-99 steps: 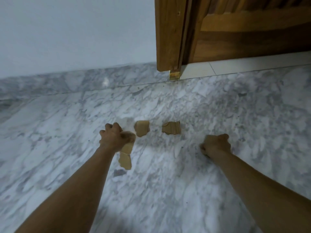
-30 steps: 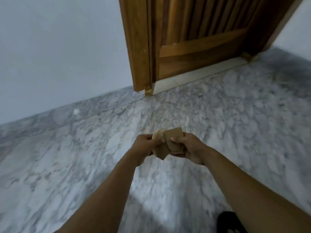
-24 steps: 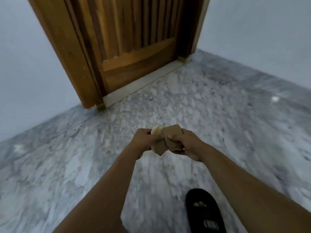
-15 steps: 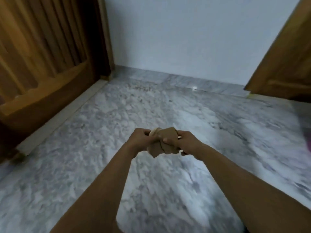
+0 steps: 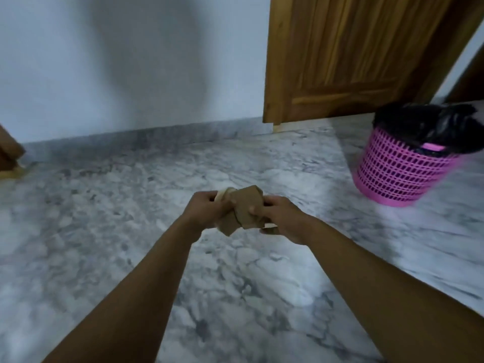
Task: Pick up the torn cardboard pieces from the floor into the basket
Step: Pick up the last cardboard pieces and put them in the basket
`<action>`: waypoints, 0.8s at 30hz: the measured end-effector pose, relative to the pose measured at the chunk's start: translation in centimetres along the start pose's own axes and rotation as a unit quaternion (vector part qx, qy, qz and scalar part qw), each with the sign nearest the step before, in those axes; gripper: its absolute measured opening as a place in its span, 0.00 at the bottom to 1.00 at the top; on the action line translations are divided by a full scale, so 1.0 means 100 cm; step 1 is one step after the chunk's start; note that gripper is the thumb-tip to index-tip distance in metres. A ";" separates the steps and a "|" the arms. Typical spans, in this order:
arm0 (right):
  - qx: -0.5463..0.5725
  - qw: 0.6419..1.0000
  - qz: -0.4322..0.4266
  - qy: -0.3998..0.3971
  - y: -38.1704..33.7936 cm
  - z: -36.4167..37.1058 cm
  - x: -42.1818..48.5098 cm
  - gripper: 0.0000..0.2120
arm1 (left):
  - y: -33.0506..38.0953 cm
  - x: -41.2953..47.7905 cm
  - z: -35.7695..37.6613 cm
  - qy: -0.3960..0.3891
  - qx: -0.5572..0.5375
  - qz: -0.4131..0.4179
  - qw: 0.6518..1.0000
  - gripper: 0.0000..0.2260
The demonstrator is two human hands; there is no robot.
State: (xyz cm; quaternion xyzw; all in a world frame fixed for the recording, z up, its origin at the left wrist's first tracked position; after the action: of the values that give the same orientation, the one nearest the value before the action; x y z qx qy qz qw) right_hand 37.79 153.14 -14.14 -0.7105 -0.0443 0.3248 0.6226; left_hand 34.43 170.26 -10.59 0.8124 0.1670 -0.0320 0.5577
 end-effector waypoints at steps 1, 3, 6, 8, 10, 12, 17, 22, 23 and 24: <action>0.014 1.000 0.001 0.017 -0.005 -0.034 0.001 0.13 | 0.020 0.015 0.024 -0.008 0.002 -0.005 1.000 0.06; 0.050 0.998 0.004 0.046 -0.020 -0.087 -0.004 0.13 | 0.060 0.033 0.062 -0.027 0.012 -0.005 1.000 0.03; 0.094 0.992 0.030 0.083 -0.050 -0.168 -0.022 0.14 | 0.129 0.057 0.116 -0.055 0.029 -0.006 0.998 0.03; 0.111 0.987 0.049 0.102 -0.077 -0.220 -0.042 0.14 | 0.183 0.065 0.151 -0.086 0.038 -0.015 0.995 0.06; 0.119 0.982 0.073 0.126 -0.113 -0.277 -0.067 0.14 | 0.250 0.072 0.185 -0.118 0.059 -0.027 0.991 0.13; 0.118 0.979 0.079 0.144 -0.140 -0.309 -0.089 0.15 | 0.297 0.073 0.207 -0.149 0.076 -0.021 0.986 0.18; 0.130 0.964 0.108 0.206 -0.240 -0.424 -0.161 0.14 | 0.450 0.077 0.276 -0.214 0.141 -0.026 0.966 0.10; 0.190 0.943 0.143 0.232 -0.293 -0.516 -0.212 0.12 | 0.562 0.084 0.345 -0.256 0.195 0.005 0.947 0.11; 0.201 0.937 0.152 0.242 -0.295 -0.527 -0.215 0.12 | 0.569 0.088 0.355 -0.259 0.203 0.007 0.944 0.11; 0.212 0.930 0.160 0.253 -0.294 -0.541 -0.215 0.12 | 0.578 0.095 0.369 -0.264 0.214 0.012 0.940 0.11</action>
State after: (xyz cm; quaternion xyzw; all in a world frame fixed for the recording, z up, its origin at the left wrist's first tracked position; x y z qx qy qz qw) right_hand 58.90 103.24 22.22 -0.6181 0.2984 0.2315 0.6895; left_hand 66.06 120.06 25.06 0.8768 -0.0066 -0.2740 0.3952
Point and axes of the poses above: each hand's wrist, its own x-axis towards the middle knuckle, its own z-axis out of the palm, y = z × x, the point moved 10 cm from there along x, towards the middle knuckle, and after that the axes turned 3 degrees about x, right-handed, at the moved point
